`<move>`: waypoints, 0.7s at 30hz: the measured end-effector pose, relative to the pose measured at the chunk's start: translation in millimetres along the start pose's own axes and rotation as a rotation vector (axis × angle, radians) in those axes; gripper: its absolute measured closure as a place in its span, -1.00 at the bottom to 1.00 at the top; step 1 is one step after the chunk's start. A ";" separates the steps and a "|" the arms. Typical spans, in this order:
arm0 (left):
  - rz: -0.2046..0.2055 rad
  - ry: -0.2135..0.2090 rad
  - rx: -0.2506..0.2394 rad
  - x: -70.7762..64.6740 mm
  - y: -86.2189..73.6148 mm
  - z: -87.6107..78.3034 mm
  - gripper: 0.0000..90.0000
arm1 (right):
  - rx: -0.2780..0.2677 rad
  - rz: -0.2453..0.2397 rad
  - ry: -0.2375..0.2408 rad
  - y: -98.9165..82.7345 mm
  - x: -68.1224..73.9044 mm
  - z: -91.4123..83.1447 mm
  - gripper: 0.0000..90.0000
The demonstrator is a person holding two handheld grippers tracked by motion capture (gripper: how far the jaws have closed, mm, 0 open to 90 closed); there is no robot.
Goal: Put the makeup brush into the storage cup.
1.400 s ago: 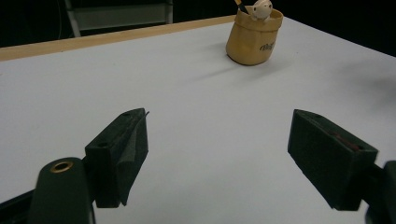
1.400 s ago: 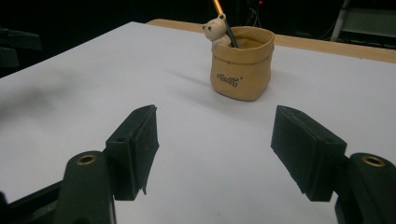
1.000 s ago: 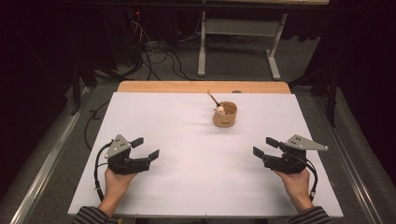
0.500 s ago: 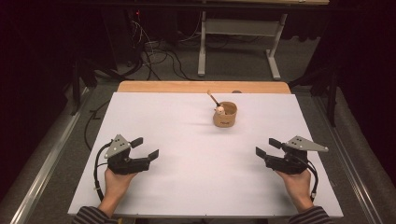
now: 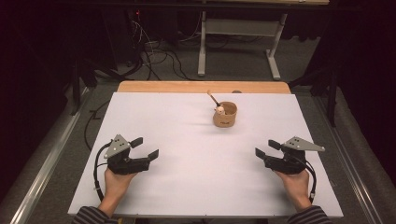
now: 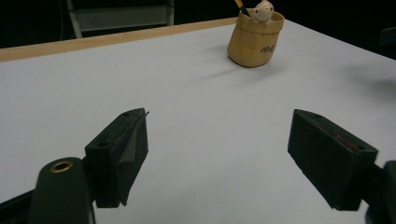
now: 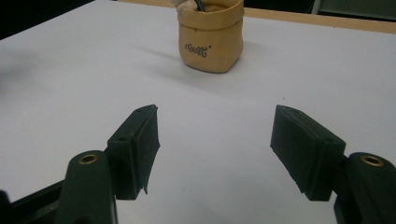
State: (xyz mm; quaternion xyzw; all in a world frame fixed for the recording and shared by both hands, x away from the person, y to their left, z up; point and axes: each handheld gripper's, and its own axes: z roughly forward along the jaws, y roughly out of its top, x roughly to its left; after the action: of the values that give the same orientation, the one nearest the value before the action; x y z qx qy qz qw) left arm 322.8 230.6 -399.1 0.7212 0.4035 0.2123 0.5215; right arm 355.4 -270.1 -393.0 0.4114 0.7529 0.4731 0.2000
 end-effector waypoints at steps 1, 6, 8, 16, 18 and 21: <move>0.000 0.000 0.000 -0.1 0.0 -0.1 -0.54 | 0.005 0.007 -0.002 -0.5 0.5 0.5 -0.24; -0.002 0.002 -0.001 0.5 0.0 -0.2 -0.54 | 0.025 0.005 -0.001 -3.7 0.5 5.0 -0.24; -0.002 0.002 -0.001 0.4 0.0 -0.3 -0.54 | 0.029 0.002 0.002 -4.2 1.0 6.7 -0.24; -0.003 0.004 0.000 0.6 -0.1 -0.3 -0.54 | 0.028 0.007 0.002 -7.9 0.3 9.2 -0.24; -0.002 0.004 0.001 0.5 -0.2 -0.2 -0.54 | 0.026 0.013 0.001 -8.6 -1.1 9.2 -0.24; -0.004 0.006 0.000 0.7 -0.4 -0.5 -0.54 | 0.027 0.015 -0.004 -10.0 -2.8 10.1 -0.24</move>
State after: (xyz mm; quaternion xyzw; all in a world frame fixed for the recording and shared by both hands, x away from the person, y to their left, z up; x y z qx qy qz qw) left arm 322.7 231.5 -399.3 0.7198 0.4066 0.2135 0.5205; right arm 359.7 -268.9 -406.8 0.4207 0.7556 0.4638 0.1922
